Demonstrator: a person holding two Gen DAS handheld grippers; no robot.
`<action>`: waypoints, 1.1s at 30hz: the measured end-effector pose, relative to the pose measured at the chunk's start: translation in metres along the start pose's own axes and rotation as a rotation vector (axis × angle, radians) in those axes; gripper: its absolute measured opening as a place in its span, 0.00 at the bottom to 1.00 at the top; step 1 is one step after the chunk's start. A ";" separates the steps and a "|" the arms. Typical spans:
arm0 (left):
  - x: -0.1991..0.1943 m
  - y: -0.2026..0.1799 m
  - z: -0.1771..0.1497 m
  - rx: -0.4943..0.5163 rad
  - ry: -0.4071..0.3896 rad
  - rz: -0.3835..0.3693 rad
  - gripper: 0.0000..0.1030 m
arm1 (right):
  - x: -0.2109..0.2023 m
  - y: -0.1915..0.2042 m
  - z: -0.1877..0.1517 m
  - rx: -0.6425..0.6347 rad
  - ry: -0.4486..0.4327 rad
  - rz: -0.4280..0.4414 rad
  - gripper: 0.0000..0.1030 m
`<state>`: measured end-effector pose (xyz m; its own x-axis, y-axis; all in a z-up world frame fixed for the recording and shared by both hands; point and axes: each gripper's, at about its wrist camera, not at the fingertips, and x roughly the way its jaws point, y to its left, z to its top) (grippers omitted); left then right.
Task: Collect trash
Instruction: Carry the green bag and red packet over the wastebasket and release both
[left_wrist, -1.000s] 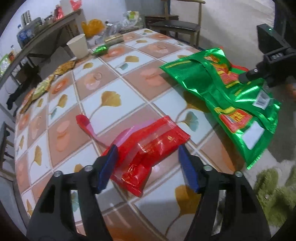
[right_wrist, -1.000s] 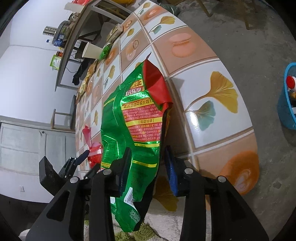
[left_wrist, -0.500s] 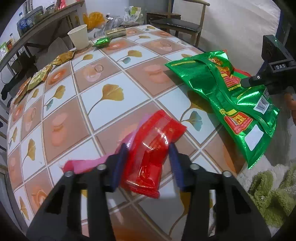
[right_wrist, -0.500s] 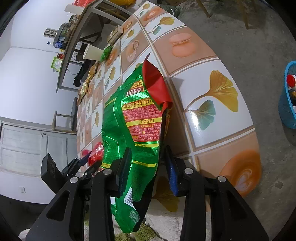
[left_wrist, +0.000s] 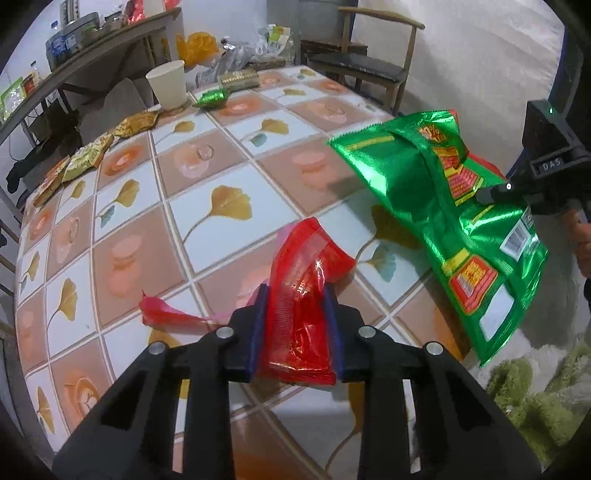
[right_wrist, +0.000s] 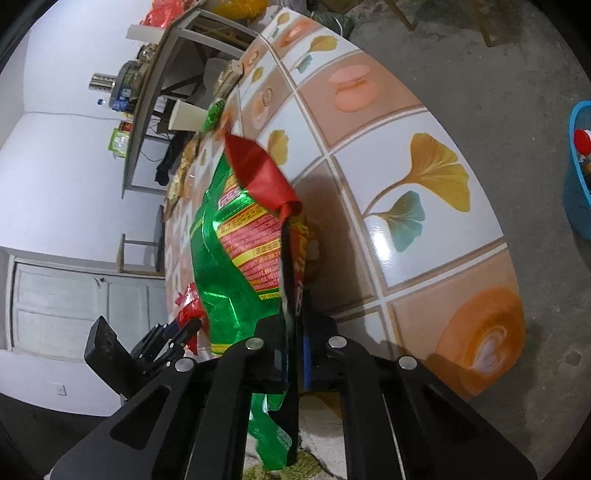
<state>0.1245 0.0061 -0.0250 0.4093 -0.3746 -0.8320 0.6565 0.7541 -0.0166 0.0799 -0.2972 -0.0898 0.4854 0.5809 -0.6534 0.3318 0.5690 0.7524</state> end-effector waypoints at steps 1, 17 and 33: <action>-0.002 0.000 0.002 -0.004 -0.010 -0.003 0.26 | -0.001 0.000 0.000 0.001 -0.004 0.005 0.05; -0.016 -0.082 0.080 0.081 -0.137 -0.191 0.26 | -0.091 -0.037 -0.002 0.066 -0.224 0.114 0.04; 0.072 -0.283 0.181 0.274 0.009 -0.491 0.26 | -0.234 -0.225 -0.040 0.440 -0.576 0.120 0.04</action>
<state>0.0832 -0.3318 0.0205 0.0096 -0.6409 -0.7676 0.9095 0.3246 -0.2596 -0.1404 -0.5380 -0.1099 0.8467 0.1581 -0.5080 0.4849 0.1635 0.8591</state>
